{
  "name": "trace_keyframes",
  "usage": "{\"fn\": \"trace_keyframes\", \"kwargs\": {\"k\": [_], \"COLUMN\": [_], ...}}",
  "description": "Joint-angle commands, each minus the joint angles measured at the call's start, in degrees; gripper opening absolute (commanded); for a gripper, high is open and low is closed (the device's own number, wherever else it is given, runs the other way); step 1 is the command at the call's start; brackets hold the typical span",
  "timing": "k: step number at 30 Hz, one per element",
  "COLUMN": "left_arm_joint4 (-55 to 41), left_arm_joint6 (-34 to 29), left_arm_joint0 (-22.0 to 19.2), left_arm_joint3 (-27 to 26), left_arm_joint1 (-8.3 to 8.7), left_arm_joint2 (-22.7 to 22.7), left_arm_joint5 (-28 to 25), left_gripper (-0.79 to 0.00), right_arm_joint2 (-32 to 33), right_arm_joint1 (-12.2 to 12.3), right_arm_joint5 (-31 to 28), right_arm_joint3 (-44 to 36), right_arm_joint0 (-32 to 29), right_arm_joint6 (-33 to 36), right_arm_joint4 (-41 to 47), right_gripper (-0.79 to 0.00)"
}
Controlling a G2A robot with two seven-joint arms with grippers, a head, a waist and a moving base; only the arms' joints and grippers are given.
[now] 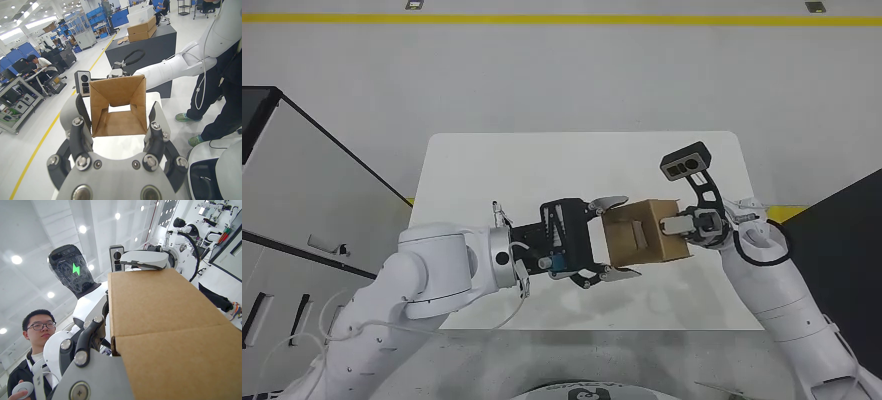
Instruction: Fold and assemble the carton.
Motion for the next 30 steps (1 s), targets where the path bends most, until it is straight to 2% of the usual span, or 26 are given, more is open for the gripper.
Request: {"fn": "trace_keyframes", "kwargs": {"k": [1, 2, 5, 9, 12, 14, 15, 16, 17, 18, 27, 30], "left_arm_joint4": [0.0, 0.0, 0.1, 0.2, 0.3, 0.3, 0.4, 0.4, 0.4, 0.4, -2.7, -6.0], "left_arm_joint6": [0.0, 0.0, 0.0, 0.1, 0.2, 0.2, 0.3, 0.3, 0.4, 0.4, 0.5, 0.1], "left_arm_joint0": [0.0, 0.0, 0.0, -0.1, -0.2, -0.3, -0.3, -0.3, -0.4, -0.4, -0.2, 0.6], "left_arm_joint3": [0.0, 0.1, 0.2, 0.3, 0.4, 0.5, 0.5, 0.5, 0.5, 0.6, 1.9, 2.6], "left_arm_joint1": [-0.01, -0.01, -0.02, -0.05, -0.08, -0.09, -0.10, -0.10, -0.11, -0.11, -0.06, -0.06], "left_arm_joint2": [0.0, 0.1, 0.2, 0.3, 0.4, 0.4, 0.4, 0.4, 0.4, 0.4, -0.4, -0.8], "left_arm_joint5": [0.0, 0.0, 0.0, 0.2, 0.4, 0.4, 0.5, 0.5, 0.5, 0.5, 0.6, 2.3], "left_gripper": [-0.114, -0.120, -0.372, -0.486, -0.520, -0.474, -0.416, -0.262, -0.068, 0.000, 0.000, 0.000], "right_arm_joint2": [0.2, 0.2, 0.1, 0.0, 0.0, 0.0, 0.1, 0.2, 0.4, 0.5, 2.0, 3.3], "right_arm_joint1": [0.0, 0.0, -0.1, -0.2, -0.2, -0.2, -0.2, -0.2, -0.2, -0.1, -0.1, 0.0], "right_arm_joint5": [0.0, 0.0, 0.2, 0.5, 0.5, 0.6, 0.6, 0.5, 0.4, 0.4, -1.7, -2.3], "right_arm_joint3": [0.1, 0.0, -0.4, -0.6, -0.4, -0.2, 0.0, 0.0, 0.2, 0.4, 1.9, 2.2], "right_arm_joint0": [-0.1, -0.1, -0.1, 0.0, 0.1, 0.1, 0.1, 0.2, 0.2, 0.2, 0.3, 0.5], "right_arm_joint6": [0.0, 0.0, 0.0, 0.0, 0.0, 0.0, 0.0, 0.0, 0.0, 0.0, 0.0, -0.6], "right_arm_joint4": [0.0, 0.0, 0.1, 0.1, 0.1, 0.1, 0.0, 0.0, 0.0, -0.1, -1.4, -4.2], "right_gripper": [-0.785, -0.785, -0.785, -0.785, -0.785, -0.785, -0.785, -0.785, -0.785, -0.785, -0.785, -0.785]}}
